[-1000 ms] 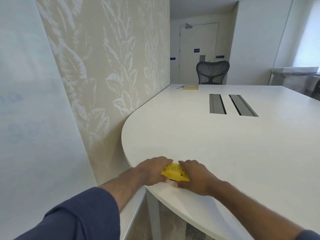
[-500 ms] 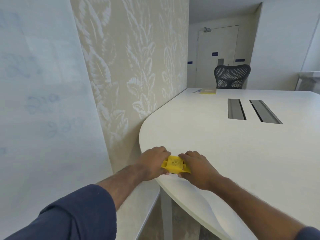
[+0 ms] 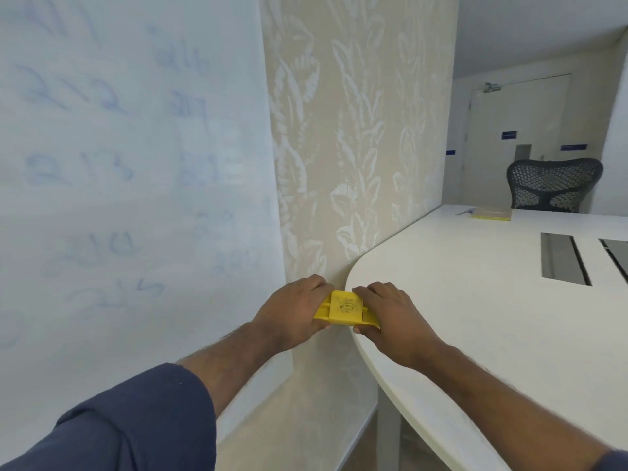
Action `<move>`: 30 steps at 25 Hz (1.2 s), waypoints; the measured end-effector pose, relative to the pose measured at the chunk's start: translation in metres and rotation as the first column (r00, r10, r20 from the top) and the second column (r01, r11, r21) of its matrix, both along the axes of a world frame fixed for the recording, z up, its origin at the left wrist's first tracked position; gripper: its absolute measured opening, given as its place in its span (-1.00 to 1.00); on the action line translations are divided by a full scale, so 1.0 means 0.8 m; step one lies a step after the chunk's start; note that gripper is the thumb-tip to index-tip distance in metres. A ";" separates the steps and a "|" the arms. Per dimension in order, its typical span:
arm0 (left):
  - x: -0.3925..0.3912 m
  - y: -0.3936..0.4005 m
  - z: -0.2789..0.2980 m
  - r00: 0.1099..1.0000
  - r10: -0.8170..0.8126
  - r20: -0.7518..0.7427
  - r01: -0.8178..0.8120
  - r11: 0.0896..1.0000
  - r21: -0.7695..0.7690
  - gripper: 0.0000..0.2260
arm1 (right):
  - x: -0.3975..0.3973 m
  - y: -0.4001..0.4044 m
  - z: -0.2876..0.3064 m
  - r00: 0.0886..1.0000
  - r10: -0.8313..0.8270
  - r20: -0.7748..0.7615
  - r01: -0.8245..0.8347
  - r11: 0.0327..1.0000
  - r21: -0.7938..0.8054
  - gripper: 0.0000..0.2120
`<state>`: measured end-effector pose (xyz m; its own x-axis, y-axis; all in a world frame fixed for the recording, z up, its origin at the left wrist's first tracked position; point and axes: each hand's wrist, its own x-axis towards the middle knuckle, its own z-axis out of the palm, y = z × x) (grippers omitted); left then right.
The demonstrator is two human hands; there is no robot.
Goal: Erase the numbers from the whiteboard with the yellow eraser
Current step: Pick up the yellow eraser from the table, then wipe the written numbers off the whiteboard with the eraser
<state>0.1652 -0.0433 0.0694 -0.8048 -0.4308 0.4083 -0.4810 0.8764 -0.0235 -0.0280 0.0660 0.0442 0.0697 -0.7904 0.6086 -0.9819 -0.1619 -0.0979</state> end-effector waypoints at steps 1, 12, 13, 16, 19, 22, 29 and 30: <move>0.015 -0.001 0.007 1.000 0.024 -0.005 -0.024 0.999 -0.022 -0.47 | 0.011 -0.009 0.006 1.000 0.025 -0.003 -0.025 1.000 -0.015 -0.49; 0.219 0.005 0.091 0.939 0.309 -0.152 -0.335 0.920 -0.204 -0.44 | 0.179 -0.101 0.092 0.922 0.371 -0.114 -0.387 0.894 -0.224 -0.44; 0.238 0.008 0.098 0.931 0.329 -0.161 -0.359 0.906 -0.226 -0.45 | 0.196 -0.106 0.099 0.909 0.398 -0.120 -0.416 0.877 -0.242 -0.44; 0.294 0.020 0.118 0.900 0.398 -0.176 -0.434 0.853 -0.289 -0.45 | 0.249 -0.119 0.120 0.871 0.470 -0.145 -0.491 0.823 -0.285 -0.43; 0.350 0.036 0.136 0.868 0.451 -0.207 -0.497 0.796 -0.345 -0.44 | 0.301 -0.130 0.143 0.825 0.530 -0.193 -0.564 0.765 -0.311 -0.43; 0.402 0.056 0.154 0.832 0.502 -0.238 -0.554 0.726 -0.406 -0.45 | 0.355 -0.135 0.166 0.779 0.582 -0.231 -0.625 0.698 -0.349 -0.44; 0.510 0.104 0.191 0.765 0.579 -0.282 -0.632 0.592 -0.500 -0.43 | 0.476 -0.134 0.202 0.696 0.660 -0.282 -0.704 0.552 -0.447 -0.44; 0.522 0.111 0.195 0.761 0.582 -0.287 -0.634 0.574 -0.518 -0.43 | 0.493 -0.132 0.206 0.682 0.668 -0.298 -0.716 0.528 -0.457 -0.43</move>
<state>0.5832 0.0453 0.2257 -0.3950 -0.4805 0.7830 -0.9187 0.2099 -0.3347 0.3661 -0.0397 0.2093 0.5236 -0.0511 0.8505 -0.5392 -0.7927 0.2843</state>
